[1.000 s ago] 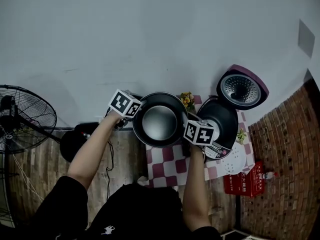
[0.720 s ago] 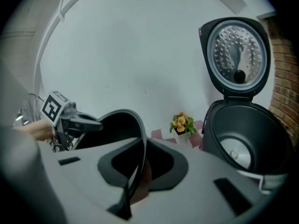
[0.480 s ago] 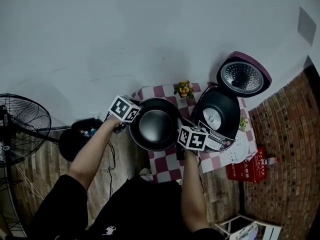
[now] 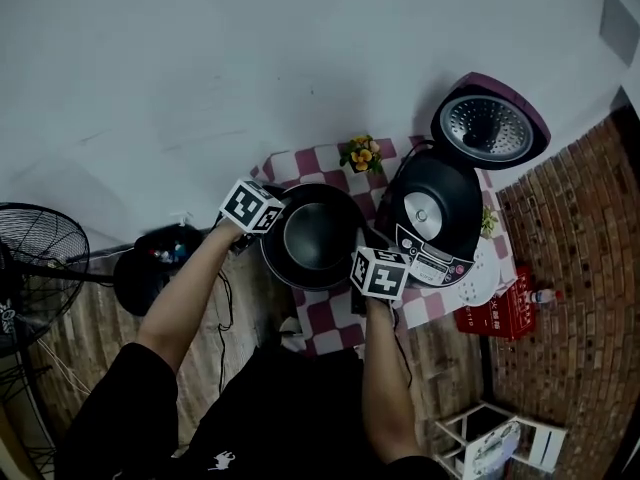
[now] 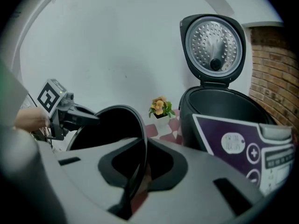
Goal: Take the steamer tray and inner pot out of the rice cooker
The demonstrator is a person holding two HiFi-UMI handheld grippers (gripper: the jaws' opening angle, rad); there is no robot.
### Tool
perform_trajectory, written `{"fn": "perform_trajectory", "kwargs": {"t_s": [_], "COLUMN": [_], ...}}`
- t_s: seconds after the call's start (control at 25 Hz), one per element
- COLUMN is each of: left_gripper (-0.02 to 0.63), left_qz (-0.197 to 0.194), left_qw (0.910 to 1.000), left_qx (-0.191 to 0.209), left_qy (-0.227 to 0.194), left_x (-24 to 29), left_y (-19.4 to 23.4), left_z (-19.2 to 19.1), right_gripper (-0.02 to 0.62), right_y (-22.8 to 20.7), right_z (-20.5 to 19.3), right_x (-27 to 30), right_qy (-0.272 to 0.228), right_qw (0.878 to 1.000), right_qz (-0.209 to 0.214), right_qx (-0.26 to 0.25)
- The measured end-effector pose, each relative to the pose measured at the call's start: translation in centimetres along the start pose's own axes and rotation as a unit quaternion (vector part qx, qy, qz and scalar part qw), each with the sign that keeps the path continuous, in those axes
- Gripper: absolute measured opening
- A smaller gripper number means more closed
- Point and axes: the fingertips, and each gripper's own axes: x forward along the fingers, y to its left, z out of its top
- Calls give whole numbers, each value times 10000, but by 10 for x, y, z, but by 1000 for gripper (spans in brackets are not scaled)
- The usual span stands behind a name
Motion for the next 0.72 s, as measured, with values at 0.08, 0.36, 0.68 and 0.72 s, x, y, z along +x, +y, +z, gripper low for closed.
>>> {"fn": "perform_trajectory", "kwargs": {"t_s": [0.08,0.36,0.68,0.72], "left_gripper": [20,20,18,18], "left_qz": [-24,-79,-135,-158], "left_qw": [10000,9998,9993,9990], "left_qx": [60,202,354,404], "left_qy": [16,-5,56,74], "left_x": [5,20,31,34], "left_y": [3,10,8,6], "left_z": [-2,-1,6,8], "right_gripper": [32,72,77,77], "right_y": [0,1,17,17], "right_z": [-4,8,39,38], "right_x": [2,-3,-30,-30], "right_qy": [60,-257,-1083,-1066], "right_qw": [10000,9986,9931,9933], "right_qz": [-45,-333,-61,-51], "right_qx": [-55,-331,-455,-445]}}
